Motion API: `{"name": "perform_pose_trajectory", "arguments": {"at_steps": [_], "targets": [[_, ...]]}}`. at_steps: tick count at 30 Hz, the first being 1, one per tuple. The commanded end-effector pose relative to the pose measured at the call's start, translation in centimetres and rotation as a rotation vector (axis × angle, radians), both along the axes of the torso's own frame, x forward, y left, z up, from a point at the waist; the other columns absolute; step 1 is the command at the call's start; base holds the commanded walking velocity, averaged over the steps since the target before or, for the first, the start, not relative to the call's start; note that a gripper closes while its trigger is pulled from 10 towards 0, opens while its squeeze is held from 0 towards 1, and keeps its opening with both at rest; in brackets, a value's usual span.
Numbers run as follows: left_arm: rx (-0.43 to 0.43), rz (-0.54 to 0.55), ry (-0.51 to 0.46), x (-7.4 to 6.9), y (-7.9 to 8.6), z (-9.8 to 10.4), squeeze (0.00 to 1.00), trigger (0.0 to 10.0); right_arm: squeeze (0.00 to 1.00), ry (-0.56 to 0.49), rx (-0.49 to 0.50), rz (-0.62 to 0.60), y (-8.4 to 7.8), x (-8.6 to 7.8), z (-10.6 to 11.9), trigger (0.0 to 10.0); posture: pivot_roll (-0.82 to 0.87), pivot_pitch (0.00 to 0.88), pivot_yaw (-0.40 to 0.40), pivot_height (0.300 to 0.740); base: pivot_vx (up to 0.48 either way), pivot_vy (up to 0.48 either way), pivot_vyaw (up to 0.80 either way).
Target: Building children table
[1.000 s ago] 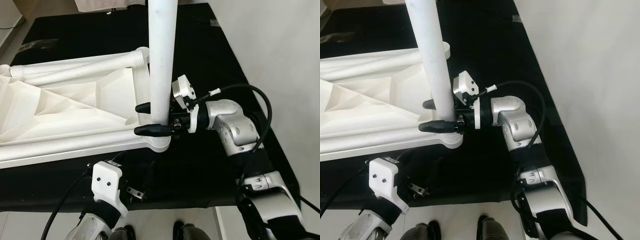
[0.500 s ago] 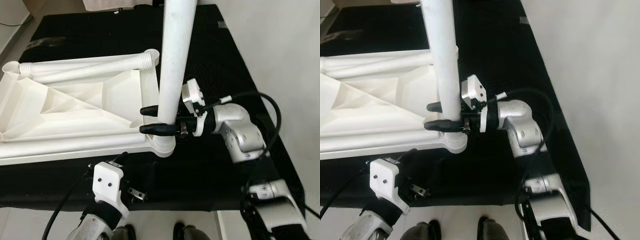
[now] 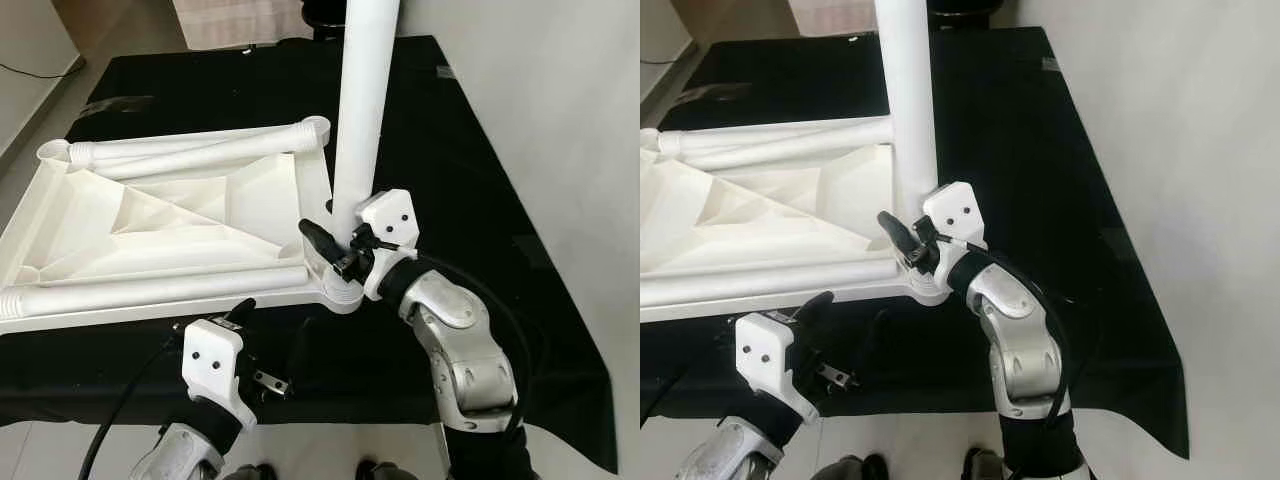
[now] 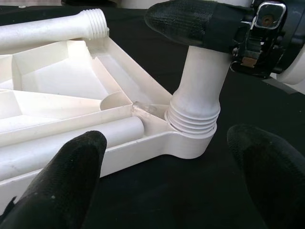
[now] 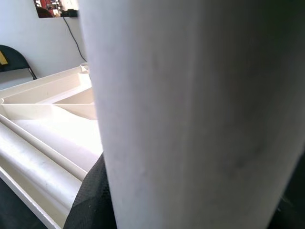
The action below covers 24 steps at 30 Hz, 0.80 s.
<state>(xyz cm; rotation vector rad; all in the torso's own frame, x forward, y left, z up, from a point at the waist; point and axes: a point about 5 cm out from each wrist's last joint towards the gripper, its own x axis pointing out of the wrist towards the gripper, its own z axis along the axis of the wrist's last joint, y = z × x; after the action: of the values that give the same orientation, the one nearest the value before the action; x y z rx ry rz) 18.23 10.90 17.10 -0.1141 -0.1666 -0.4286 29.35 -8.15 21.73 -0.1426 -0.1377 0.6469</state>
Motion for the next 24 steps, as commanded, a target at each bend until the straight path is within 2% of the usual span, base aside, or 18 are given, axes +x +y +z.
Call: {"name": "perform_pose_trajectory", "arguments": {"at_steps": [1,2,4,5,6,7,8,11,12,14,15,19,24], "targets": [[0.004,0.008,0.02,-0.2,0.2,-0.4,0.0,10.0,0.0,0.188,-0.082,-0.056,-0.7,0.4,-4.0,0.0,-0.02,0.255,0.006,0.74,0.0,0.0,0.0],[0.007,0.012,0.02,-0.2,0.3,-0.4,0.0,10.0,0.0,0.185,-0.066,-0.032,-0.3,0.4,-3.9,10.0,-0.01,0.248,0.015,0.74,0.0,0.0,0.0],[0.007,0.012,0.02,-0.2,0.3,-0.4,0.0,10.0,0.0,0.185,-0.066,-0.032,-0.3,0.4,-3.9,10.0,-0.01,0.248,0.015,0.74,0.0,0.0,0.0],[0.01,0.013,0.02,-0.4,0.4,-0.4,0.0,10.0,0.0,0.176,-0.046,0.04,0.1,0.4,-3.6,10.0,-0.01,0.249,0.016,0.74,0.0,0.0,0.0],[0.015,0.007,0.024,-0.7,0.4,-0.3,0.0,10.0,1.0,0.161,-0.043,0.233,0.9,0.1,-2.9,10.0,-0.01,0.248,0.016,0.74,0.0,0.0,0.0],[0.017,0.003,0.028,-0.9,0.4,-0.3,0.0,10.0,1.0,0.151,-0.044,0.369,1.3,-0.1,-2.5,10.0,-0.01,0.247,0.017,0.74,0.0,0.0,0.0],[0.017,-0.004,0.031,-1.2,0.4,-0.3,0.0,10.0,1.0,0.125,-0.061,0.416,1.4,-0.3,-1.9,10.0,-0.02,0.247,0.018,0.74,0.0,0.0,0.0],[0.014,-0.013,0.04,-1.6,0.3,-0.4,0.0,10.0,1.0,0.075,-0.107,0.451,0.9,0.1,-1.1,10.0,-0.01,0.247,0.016,0.74,0.0,0.0,0.0],[0.011,-0.021,0.041,-1.7,0.3,-0.4,0.0,10.0,0.84,0.059,-0.137,0.483,0.6,0.5,-0.7,10.0,-0.01,0.251,0.012,0.74,0.0,0.0,0.0],[0.009,-0.026,0.042,-1.7,0.2,-0.4,0.0,10.0,0.84,0.054,-0.155,0.509,0.4,0.7,-0.6,10.0,-0.01,0.251,0.012,0.74,0.0,0.0,0.0],[0.01,-0.034,0.04,-1.9,0.1,-0.3,0.0,10.0,0.0,0.042,-0.176,0.549,0.2,1.1,-0.3,10.0,0.0,0.253,0.009,0.74,0.0,0.0,0.0],[0.004,-0.069,0.044,-2.6,-0.3,-0.1,0.0,10.0,0.0,0.045,-0.211,0.635,-0.8,2.7,0.7,10.0,0.0,0.264,0.005,0.74,0.0,0.0,0.0],[0.005,-0.087,0.047,-3.4,-0.5,0.1,0.0,10.0,0.0,0.051,-0.208,0.706,-1.2,4.2,1.8,10.0,0.01,0.269,0.006,0.74,0.0,0.0,0.0]]}}
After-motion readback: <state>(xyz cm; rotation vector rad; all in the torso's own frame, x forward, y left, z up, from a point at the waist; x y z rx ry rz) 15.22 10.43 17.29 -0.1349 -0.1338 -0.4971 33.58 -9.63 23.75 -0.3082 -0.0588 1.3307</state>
